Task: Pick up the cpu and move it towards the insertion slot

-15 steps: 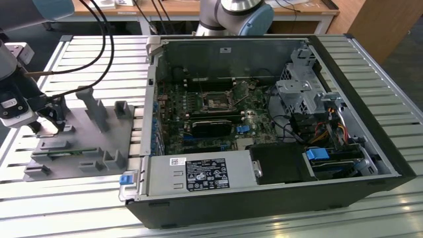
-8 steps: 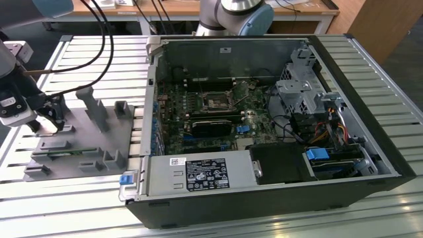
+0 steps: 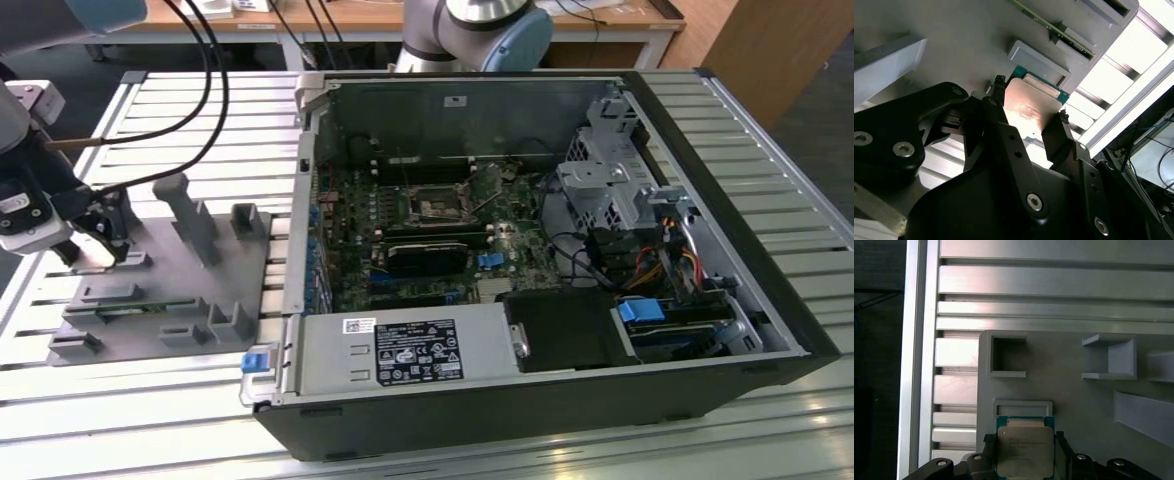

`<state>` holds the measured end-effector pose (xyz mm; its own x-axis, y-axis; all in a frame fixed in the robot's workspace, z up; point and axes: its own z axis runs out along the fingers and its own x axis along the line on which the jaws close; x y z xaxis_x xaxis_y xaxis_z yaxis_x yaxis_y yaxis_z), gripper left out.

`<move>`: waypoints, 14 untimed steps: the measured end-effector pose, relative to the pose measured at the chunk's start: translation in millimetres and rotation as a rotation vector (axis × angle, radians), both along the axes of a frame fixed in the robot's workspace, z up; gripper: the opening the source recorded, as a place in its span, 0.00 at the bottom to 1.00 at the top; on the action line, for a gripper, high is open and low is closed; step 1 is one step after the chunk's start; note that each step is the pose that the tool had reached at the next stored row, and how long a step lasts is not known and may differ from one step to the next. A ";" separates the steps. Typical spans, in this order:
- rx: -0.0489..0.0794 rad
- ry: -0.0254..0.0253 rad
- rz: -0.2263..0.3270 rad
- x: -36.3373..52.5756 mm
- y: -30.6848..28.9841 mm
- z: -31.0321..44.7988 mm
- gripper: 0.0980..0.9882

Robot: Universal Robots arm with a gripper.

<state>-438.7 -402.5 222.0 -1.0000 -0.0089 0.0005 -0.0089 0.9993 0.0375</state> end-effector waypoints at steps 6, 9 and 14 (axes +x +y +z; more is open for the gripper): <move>0.000 -0.0001 0.000 0.0 0.0 1.0 0.50; 0.000 0.0001 0.000 0.0 0.0 2.3 0.50; 0.000 0.0000 0.000 0.0 0.0 6.1 0.50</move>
<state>-438.7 -402.5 228.1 -1.0000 -0.0089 0.0005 -0.0089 0.9993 0.0375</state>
